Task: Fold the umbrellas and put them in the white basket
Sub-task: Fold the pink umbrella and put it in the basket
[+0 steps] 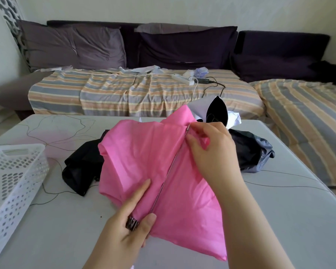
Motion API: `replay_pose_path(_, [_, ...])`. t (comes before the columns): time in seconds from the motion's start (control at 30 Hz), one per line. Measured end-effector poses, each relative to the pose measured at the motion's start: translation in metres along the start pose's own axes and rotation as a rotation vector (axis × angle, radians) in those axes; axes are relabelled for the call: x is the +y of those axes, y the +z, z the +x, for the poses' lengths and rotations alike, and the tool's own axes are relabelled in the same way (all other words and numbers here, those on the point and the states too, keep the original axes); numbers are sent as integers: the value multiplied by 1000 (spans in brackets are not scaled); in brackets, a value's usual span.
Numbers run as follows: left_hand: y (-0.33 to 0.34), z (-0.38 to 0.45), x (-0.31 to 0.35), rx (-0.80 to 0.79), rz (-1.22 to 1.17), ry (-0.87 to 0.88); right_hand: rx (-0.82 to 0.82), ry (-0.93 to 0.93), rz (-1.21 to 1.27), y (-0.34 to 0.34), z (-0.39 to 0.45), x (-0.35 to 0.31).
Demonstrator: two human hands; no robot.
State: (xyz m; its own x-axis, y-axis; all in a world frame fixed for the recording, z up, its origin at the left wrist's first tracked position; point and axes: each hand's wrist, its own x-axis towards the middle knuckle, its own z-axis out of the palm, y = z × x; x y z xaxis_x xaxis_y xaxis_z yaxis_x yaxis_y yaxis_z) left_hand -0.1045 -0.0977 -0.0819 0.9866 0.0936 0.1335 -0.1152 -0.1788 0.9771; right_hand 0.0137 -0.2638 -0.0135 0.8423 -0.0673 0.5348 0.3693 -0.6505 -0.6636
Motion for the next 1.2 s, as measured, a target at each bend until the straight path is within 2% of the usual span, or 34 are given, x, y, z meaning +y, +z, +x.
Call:
replay_pose_path(0.1, [-1, -4, 1, -6, 78, 11, -60, 53, -118, 4, -2, 1])
replay_pose_path(0.17, [-1, -4, 6, -6, 104, 35, -158, 82, -201, 5, -1, 2])
replay_pose_path(0.23, [-2, -3, 10, -17, 99, 34, -212, 57, -99, 5, -1, 3])
replay_pose_path(0.3, [-3, -2, 9, -6, 58, 12, -79, 81, 72, 4, -2, 6])
replay_pose_path(0.4, [-5, 2, 6, 57, -9, 7, 193, 296, 181, -1, -6, 7])
replay_pose_path(0.47, [-5, 5, 7, 100, -68, -6, 200, 383, 161, -2, -10, 11])
replay_pose_path(0.5, [-6, 6, 7, 127, -88, -1, 142, 394, 150, 1, -13, 13])
replay_pose_path(0.6, [-9, 11, 10, 170, -125, 34, -113, 392, 217, 9, -20, 5])
replay_pose_path(0.63, [-10, 11, 11, 177, -145, 30, -153, 370, 259, 11, -20, 0])
replay_pose_path(0.73, [-11, 9, 17, 153, -139, 22, -128, 303, 350, 15, -13, -7])
replay_pose_path(0.87, [-10, 2, 22, 118, -93, -9, -42, 325, 395, 16, -3, -3])
replay_pose_path(1.0, [-13, 0, 22, 136, -101, -25, 27, 407, 582, 14, 0, 8])
replay_pose_path(1.2, [-14, 1, 25, 137, -133, -87, 75, 310, 275, 13, 1, 12])
